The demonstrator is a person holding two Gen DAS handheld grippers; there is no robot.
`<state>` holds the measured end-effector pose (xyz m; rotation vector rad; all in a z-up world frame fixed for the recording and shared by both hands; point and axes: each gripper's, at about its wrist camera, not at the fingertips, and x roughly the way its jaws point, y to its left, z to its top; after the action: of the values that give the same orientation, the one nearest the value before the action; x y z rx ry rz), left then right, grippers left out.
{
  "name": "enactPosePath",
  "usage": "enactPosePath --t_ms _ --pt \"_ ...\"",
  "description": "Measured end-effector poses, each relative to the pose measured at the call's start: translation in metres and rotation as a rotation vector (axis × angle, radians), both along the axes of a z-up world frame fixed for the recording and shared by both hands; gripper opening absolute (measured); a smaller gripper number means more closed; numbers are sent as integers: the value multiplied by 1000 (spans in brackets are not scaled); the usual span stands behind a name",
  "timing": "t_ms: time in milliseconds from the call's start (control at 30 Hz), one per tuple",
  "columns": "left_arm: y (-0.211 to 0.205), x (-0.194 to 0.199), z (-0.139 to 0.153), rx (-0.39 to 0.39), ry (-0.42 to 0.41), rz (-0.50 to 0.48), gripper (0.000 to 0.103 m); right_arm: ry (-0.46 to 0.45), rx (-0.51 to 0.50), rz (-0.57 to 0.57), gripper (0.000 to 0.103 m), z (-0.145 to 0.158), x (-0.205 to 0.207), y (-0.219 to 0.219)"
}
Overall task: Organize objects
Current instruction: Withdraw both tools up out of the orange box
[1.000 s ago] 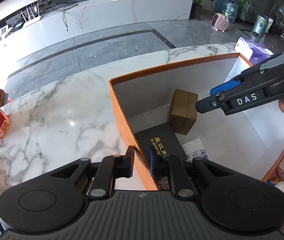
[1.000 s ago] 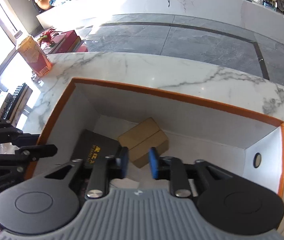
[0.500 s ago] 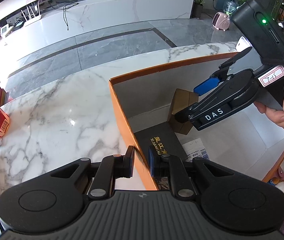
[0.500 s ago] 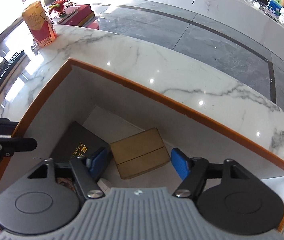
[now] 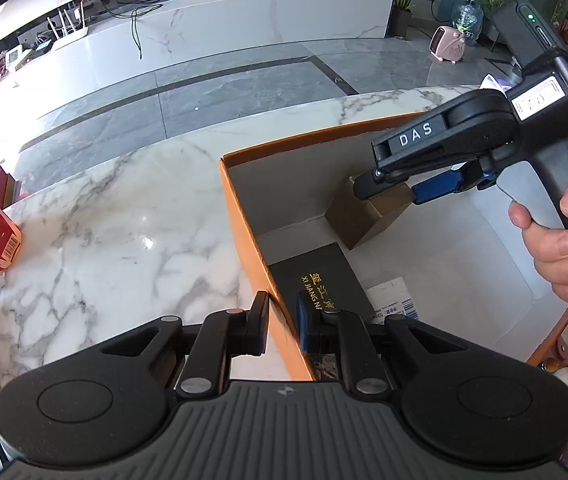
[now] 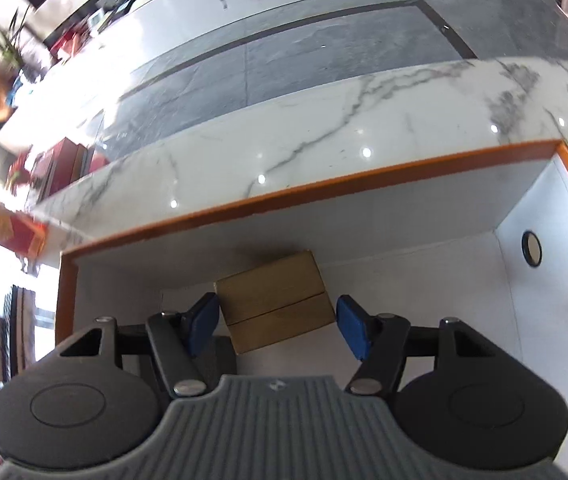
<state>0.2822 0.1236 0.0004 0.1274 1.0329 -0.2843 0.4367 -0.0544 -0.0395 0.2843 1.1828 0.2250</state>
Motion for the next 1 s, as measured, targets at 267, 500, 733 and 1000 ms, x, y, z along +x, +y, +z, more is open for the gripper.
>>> enactPosePath --t_ms 267,500,733,1000 --pt "0 0 -1 -1 4 1 17 69 104 -47 40 -9 2 9" --pt "-3 0 -1 6 3 1 17 51 133 84 33 -10 5 20" --pt "-4 0 -1 9 5 4 17 67 205 176 23 -17 6 41" --pt "-5 -5 6 21 -29 27 17 23 175 225 29 -6 -2 41"
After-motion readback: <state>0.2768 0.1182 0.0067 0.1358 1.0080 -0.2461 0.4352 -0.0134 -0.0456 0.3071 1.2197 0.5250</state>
